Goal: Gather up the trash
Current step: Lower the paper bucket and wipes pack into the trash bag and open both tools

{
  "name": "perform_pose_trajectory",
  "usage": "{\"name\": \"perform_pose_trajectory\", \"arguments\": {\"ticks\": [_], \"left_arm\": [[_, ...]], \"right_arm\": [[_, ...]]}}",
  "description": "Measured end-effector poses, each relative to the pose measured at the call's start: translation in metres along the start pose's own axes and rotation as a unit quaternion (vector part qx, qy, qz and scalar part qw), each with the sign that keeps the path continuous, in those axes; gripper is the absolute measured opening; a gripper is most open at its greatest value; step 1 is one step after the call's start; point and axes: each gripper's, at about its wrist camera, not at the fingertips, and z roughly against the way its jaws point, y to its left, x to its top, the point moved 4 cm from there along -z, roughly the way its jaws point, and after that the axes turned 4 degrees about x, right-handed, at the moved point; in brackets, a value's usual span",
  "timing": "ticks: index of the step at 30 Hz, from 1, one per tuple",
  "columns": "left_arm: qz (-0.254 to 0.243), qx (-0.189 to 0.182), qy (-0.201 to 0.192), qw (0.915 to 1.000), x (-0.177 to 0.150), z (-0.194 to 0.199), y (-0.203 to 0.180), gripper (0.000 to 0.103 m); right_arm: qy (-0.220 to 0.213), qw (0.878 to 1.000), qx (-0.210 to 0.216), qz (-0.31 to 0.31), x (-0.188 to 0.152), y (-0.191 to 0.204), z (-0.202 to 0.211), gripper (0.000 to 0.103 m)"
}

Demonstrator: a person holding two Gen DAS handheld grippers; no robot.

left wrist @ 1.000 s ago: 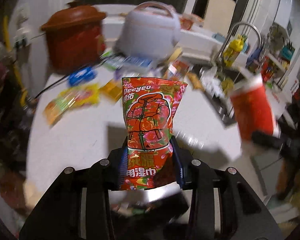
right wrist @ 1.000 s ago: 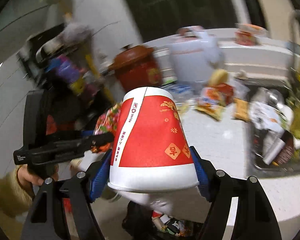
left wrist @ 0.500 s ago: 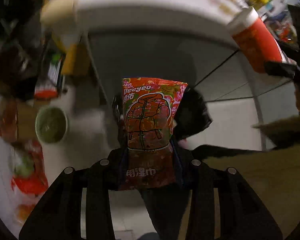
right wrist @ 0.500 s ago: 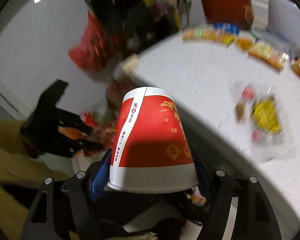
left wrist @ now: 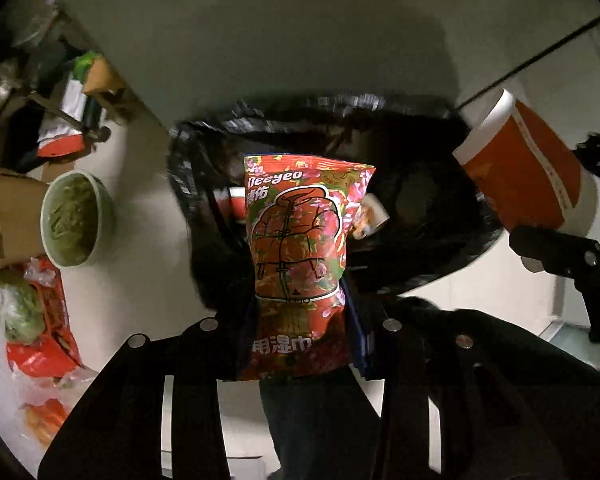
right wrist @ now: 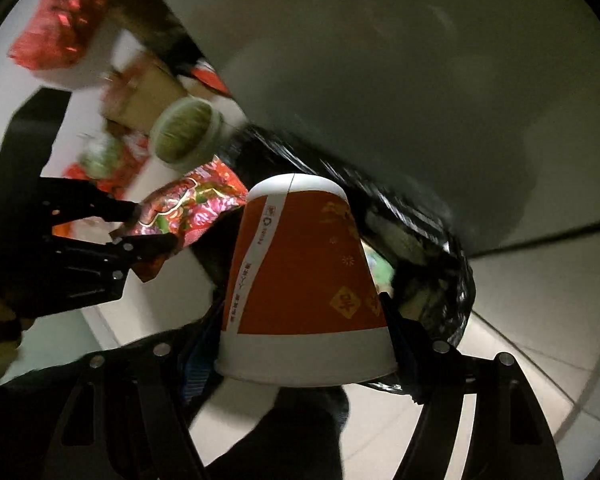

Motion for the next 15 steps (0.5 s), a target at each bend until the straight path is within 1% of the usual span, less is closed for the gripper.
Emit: {"name": "perform_pose_trajectory", "arguments": {"ticks": [2,5,7,8,9,10,11,12,13,14,15], "left_arm": [[-0.004,0.009,0.013,0.9999,0.008,-0.029,-0.001,0.037],[0.006,0.019,0.028,0.9994,0.014,-0.060,-0.001,0.038],[0.006,0.025,0.040,0.9989,0.016,-0.074,0.002,0.039],[0.003,0.038,0.043,0.9984,0.018,-0.084,0.004,0.041],[0.002,0.046,0.046,0.9979,0.019,-0.089,0.006,0.048],[0.002,0.054,0.049,0.9973,0.019,-0.095,0.009,0.053],[0.006,0.061,0.051,0.9968,0.020,-0.102,0.012,0.063],[0.010,0.064,0.052,0.9966,0.020,-0.106,0.014,0.065],[0.011,0.066,0.053,0.9964,0.022,-0.110,0.015,0.066],[0.012,0.071,0.058,0.9957,0.023,-0.115,0.016,0.066],[0.011,0.081,0.066,0.9945,0.024,-0.120,0.017,0.069]], "right_arm": [[0.013,1.000,-0.016,-0.016,-0.001,-0.011,-0.028,0.072],[0.027,0.999,-0.030,-0.033,-0.001,-0.027,-0.058,0.072],[0.031,0.998,-0.038,-0.046,-0.002,-0.036,-0.077,0.074],[0.029,0.997,-0.041,-0.053,-0.002,-0.040,-0.086,0.076],[0.026,0.997,-0.043,-0.061,-0.001,-0.044,-0.092,0.079],[0.025,0.996,-0.046,-0.068,-0.001,-0.048,-0.098,0.079],[0.024,0.996,-0.047,-0.073,0.000,-0.051,-0.104,0.078],[0.024,0.995,-0.048,-0.078,0.001,-0.054,-0.108,0.081],[0.026,0.995,-0.050,-0.087,0.001,-0.058,-0.114,0.083],[0.026,0.994,-0.050,-0.092,0.002,-0.061,-0.118,0.085],[0.028,0.994,-0.051,-0.096,0.003,-0.064,-0.122,0.086]]}}
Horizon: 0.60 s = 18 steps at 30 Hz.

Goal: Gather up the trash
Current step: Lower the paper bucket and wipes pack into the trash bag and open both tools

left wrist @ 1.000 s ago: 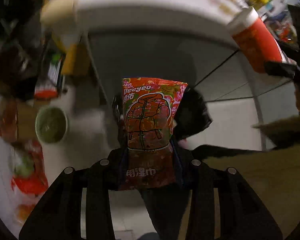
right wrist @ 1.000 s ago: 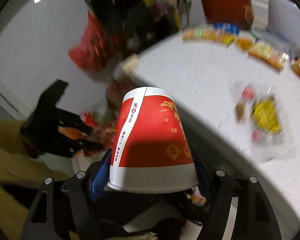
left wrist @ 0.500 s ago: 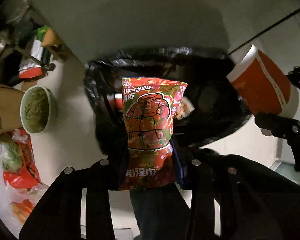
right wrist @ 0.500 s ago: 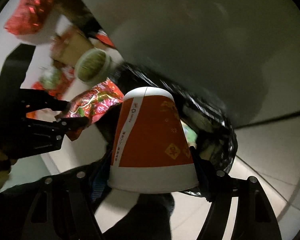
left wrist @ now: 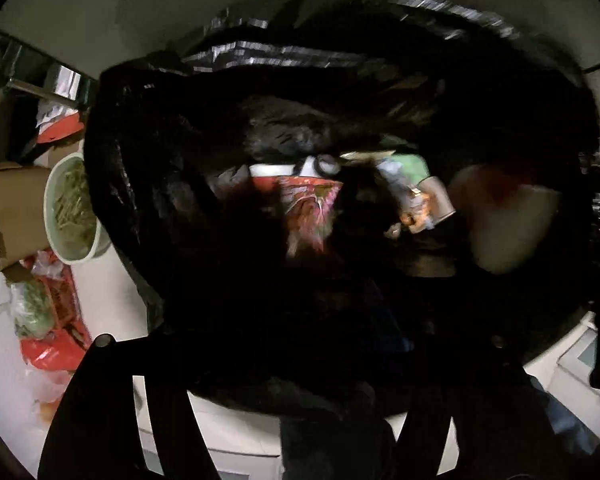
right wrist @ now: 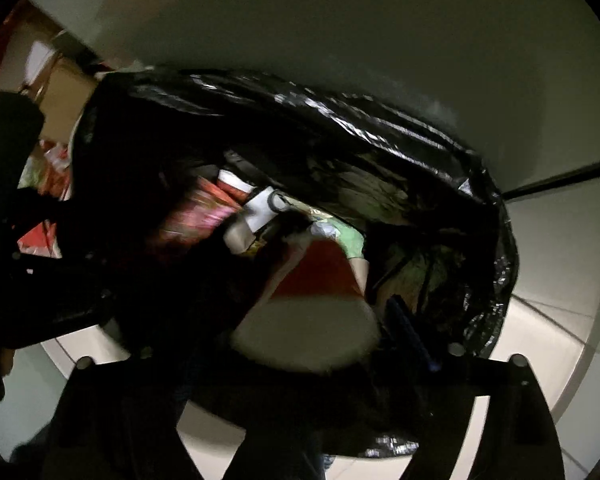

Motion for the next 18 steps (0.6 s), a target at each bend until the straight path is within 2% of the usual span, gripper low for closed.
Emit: {"name": "perform_pose_trajectory", "arguments": {"ticks": [3,5,10,13,17,18], "left_arm": [[-0.003,0.008,0.000,1.0000,0.003,-0.004,0.002,0.071],[-0.003,0.013,-0.003,0.9999,0.003,-0.002,0.001,0.077],[-0.008,0.014,-0.014,0.9998,0.003,0.017,0.001,0.077],[-0.021,-0.006,-0.043,0.9988,-0.005,0.058,0.002,0.077],[-0.049,-0.022,-0.091,0.9944,-0.018,0.133,0.009,0.077],[-0.057,-0.033,-0.107,0.9921,-0.025,0.164,0.012,0.077]], "right_arm": [[0.004,1.000,-0.005,0.001,0.002,0.000,-0.004,0.087],[0.001,1.000,-0.004,0.004,0.004,-0.001,-0.001,0.087],[-0.014,1.000,0.000,0.021,0.002,0.001,0.023,0.087],[-0.039,0.998,0.019,0.042,0.001,0.009,0.066,0.086],[-0.090,0.991,0.080,0.062,-0.004,0.029,0.159,0.086],[-0.104,0.987,0.100,0.070,-0.006,0.036,0.189,0.086]]}}
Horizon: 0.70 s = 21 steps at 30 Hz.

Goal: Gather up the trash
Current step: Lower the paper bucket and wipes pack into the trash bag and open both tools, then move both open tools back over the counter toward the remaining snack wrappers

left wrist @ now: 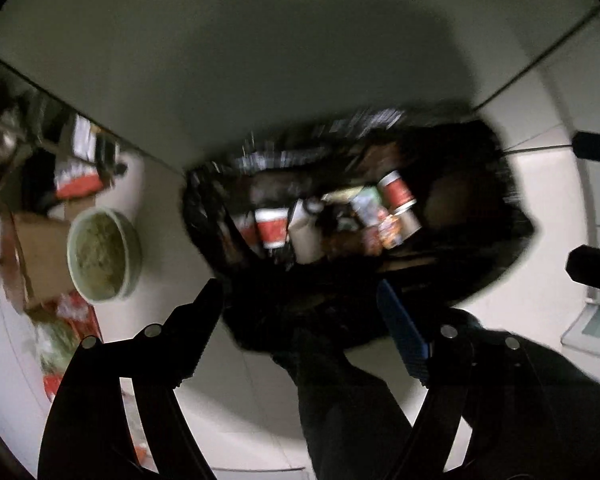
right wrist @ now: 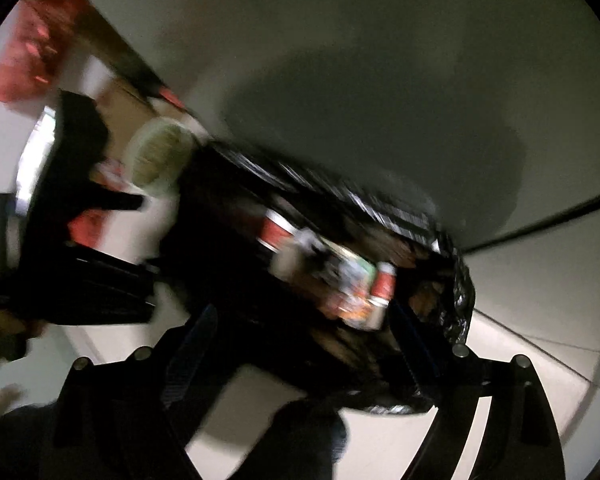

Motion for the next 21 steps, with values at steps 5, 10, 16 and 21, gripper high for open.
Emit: {"name": "perform_pose_trajectory", "arguments": {"ticks": [5,10,16,21], "left_arm": [[-0.019,-0.039,-0.054,0.9976,-0.008,0.121,0.013,0.078],[0.022,-0.042,-0.141,0.9889,0.006,0.212,0.033,0.088],[0.086,-0.014,-0.218,0.9720,0.047,0.258,0.048,0.088],[0.111,0.022,-0.231,0.9662,0.077,0.272,0.052,0.088]], "right_arm": [[-0.086,0.991,0.088,0.045,0.032,0.052,0.130,0.089],[-0.231,0.964,0.097,0.083,0.091,0.069,0.245,0.098],[-0.291,0.955,-0.044,-0.018,0.207,-0.003,0.254,0.098],[-0.266,0.956,-0.096,-0.078,0.284,-0.057,0.211,0.098]]}}
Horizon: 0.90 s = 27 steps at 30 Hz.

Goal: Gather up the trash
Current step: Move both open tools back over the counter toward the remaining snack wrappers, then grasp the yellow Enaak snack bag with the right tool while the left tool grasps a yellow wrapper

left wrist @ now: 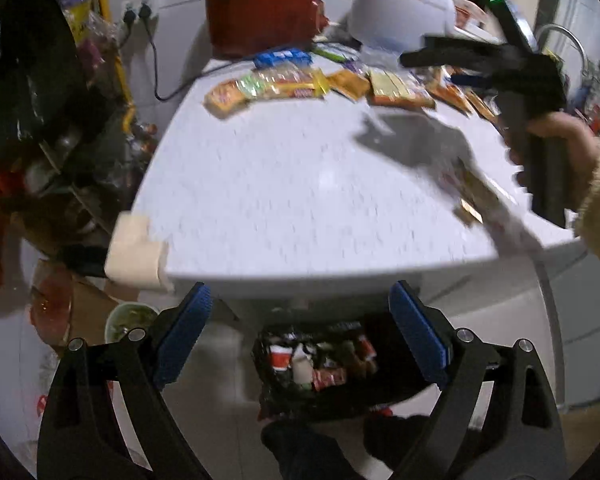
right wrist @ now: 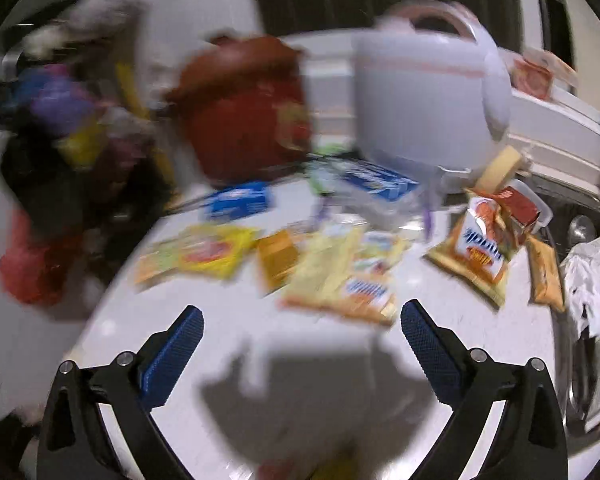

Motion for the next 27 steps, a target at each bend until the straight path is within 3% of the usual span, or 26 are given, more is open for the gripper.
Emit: {"name": "perform_pose_trajectory", "arguments": {"ticks": [8,10,11,12,15,23,27], "left_arm": [[0.006,0.026,-0.016,0.9995,0.037,0.005,0.011,0.088],[0.005,0.027,-0.020,0.9994,0.041,0.004,0.011,0.088],[0.004,0.026,-0.021,0.9994,0.044,0.004,0.010,0.088],[0.003,0.025,-0.021,0.9995,0.046,0.003,0.010,0.088],[-0.003,0.019,-0.020,0.9996,0.051,-0.002,0.006,0.088],[0.004,-0.001,-0.026,0.9997,0.092,-0.034,0.004,0.088],[0.007,0.025,-0.050,0.9984,0.136,-0.065,0.023,0.088]], "right_arm": [[0.093,0.994,-0.053,-0.031,-0.001,-0.023,-0.075,0.099],[0.093,0.994,-0.059,0.001,-0.004,-0.019,-0.074,0.093],[0.094,0.994,-0.058,0.012,-0.006,-0.017,-0.072,0.085],[0.090,0.995,-0.048,0.011,-0.006,-0.017,-0.067,0.074],[0.079,0.997,-0.019,-0.012,-0.010,-0.025,-0.047,0.061],[0.019,0.999,0.005,-0.029,-0.014,-0.034,0.038,0.059],[0.003,0.999,0.027,-0.032,-0.020,-0.034,0.065,0.059]]}}
